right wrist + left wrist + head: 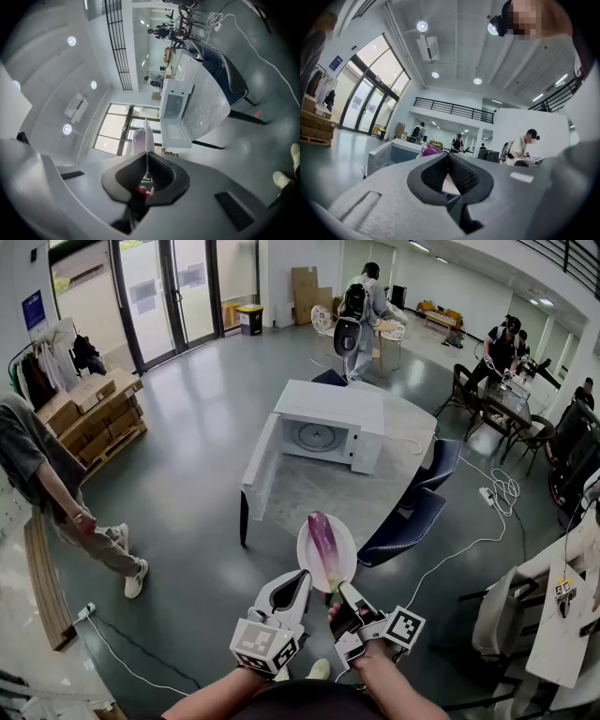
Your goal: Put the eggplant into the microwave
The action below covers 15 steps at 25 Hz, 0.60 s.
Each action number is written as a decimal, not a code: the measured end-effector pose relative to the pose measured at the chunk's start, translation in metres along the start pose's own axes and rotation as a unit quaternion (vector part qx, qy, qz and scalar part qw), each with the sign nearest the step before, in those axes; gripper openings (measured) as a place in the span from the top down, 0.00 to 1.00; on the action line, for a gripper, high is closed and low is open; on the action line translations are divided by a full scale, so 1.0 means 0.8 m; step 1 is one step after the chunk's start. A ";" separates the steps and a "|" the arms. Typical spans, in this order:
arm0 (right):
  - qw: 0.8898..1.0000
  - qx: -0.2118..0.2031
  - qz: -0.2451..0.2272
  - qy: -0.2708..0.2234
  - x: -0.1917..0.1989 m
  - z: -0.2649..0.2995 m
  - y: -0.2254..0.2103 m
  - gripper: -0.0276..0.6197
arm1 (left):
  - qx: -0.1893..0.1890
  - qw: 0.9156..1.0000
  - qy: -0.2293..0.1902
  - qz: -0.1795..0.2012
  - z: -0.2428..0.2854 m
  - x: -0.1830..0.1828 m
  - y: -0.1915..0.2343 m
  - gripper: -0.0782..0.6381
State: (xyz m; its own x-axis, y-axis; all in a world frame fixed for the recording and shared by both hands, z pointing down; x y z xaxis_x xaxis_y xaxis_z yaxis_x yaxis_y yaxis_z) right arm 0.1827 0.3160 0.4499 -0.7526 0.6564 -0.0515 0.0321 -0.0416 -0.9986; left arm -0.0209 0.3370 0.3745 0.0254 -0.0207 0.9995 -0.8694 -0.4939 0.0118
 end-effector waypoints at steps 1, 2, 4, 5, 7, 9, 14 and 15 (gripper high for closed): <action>1.000 0.000 0.000 0.000 0.002 0.000 0.000 0.93 | 0.000 1.000 0.000 -0.001 -0.001 0.000 0.000 0.88; 1.000 0.000 0.001 0.000 0.003 0.000 0.000 0.93 | 0.000 1.000 0.000 -0.001 -0.003 0.000 0.001 0.88; 1.000 -0.001 0.001 0.000 0.006 0.000 -0.001 0.93 | 0.000 1.000 -0.001 -0.002 -0.005 0.000 0.002 0.88; 1.000 0.000 0.000 0.000 0.007 0.001 -0.001 0.93 | 0.000 1.000 -0.001 -0.002 -0.006 0.001 0.003 0.88; 1.000 0.000 0.001 -0.001 0.009 0.002 -0.001 0.93 | 0.000 1.000 -0.001 -0.003 -0.007 0.001 0.006 0.88; 1.000 0.001 0.001 -0.002 0.012 0.002 -0.001 0.93 | 0.001 1.000 0.000 -0.003 -0.008 0.000 0.007 0.88; 1.000 0.002 0.003 -0.007 0.015 0.003 -0.003 0.93 | 0.004 1.000 0.001 -0.005 -0.010 0.003 0.011 0.88; 1.000 0.002 0.004 -0.008 0.016 0.004 -0.003 0.93 | 0.005 1.000 0.001 -0.005 -0.011 0.003 0.012 0.88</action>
State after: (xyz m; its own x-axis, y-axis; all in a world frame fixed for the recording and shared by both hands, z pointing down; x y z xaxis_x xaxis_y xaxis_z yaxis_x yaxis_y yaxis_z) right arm 0.1712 0.3219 0.4515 -0.7631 0.6436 -0.0590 0.0353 -0.0497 -0.9981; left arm -0.0337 0.3394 0.3774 0.0332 -0.0131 0.9994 -0.8645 -0.5021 0.0221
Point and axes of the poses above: the fingertips, and each gripper's own axes: z forward along the fingers, y to its left, x out of its underside, the point moved 10 cm from there along -z, backward along the fingers, and after that the axes turned 12 degrees about z, right-handed, at the moved point
